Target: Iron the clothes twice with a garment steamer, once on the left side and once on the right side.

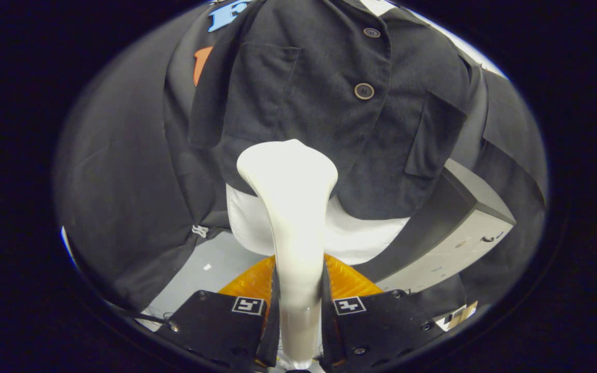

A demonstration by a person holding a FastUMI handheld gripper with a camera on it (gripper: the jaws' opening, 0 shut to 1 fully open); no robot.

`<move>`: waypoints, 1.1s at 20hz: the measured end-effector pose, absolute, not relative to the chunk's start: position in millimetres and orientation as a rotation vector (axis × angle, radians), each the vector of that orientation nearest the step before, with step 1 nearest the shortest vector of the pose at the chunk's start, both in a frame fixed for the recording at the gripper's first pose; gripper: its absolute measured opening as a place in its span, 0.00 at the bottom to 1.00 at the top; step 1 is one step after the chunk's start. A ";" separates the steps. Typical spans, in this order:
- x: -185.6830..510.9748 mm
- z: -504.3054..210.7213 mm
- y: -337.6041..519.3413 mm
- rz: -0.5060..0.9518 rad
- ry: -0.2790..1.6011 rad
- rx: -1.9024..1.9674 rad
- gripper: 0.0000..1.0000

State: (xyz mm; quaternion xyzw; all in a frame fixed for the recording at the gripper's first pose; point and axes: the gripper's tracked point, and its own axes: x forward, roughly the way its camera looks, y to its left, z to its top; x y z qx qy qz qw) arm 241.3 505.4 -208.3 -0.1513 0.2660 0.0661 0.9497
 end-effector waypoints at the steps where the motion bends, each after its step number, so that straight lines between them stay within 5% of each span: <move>1: 237.9 -201.7 504.8 0.142 0.534 -0.299 0.36; 10: 186.3 -100.7 464.6 0.238 0.409 -0.210 0.36; 22: 120.7 6.5 235.1 0.224 0.287 -0.070 0.36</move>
